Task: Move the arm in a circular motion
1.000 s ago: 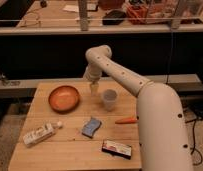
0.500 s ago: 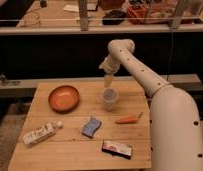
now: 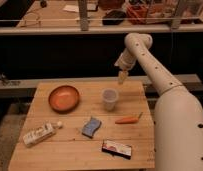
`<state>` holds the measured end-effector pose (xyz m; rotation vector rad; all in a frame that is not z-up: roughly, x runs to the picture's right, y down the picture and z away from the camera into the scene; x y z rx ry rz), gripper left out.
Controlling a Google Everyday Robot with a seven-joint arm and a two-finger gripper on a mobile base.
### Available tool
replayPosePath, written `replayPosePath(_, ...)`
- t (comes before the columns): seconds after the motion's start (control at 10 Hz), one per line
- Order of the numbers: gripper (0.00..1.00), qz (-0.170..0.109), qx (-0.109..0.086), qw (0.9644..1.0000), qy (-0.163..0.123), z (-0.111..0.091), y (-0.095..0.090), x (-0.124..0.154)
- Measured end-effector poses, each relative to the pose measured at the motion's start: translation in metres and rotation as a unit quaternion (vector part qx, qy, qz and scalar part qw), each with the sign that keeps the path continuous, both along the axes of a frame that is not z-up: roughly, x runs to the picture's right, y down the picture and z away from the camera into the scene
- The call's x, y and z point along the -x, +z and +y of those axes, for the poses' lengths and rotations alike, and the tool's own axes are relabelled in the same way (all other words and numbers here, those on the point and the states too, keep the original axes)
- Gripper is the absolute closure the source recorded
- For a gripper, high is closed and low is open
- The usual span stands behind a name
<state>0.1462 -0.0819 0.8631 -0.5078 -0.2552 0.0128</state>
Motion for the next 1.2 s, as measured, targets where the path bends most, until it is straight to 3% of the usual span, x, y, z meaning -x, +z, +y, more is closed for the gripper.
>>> replayPosePath(0.3, 0.20, 0.016, 0.016, 0.9995, -0.021, 0.041, -0.036, -0.019)
replayPosePath(0.7, 0.20, 0.040, 0.031, 0.9965, -0.066, 0.104, -0.100, -0.025)
replayPosePath(1.0, 0.20, 0.044, 0.045, 0.9924, -0.105, 0.152, -0.138, 0.002)
replayPosePath(1.2, 0.20, 0.013, 0.052, 0.9933, -0.103, 0.179, -0.159, 0.028)
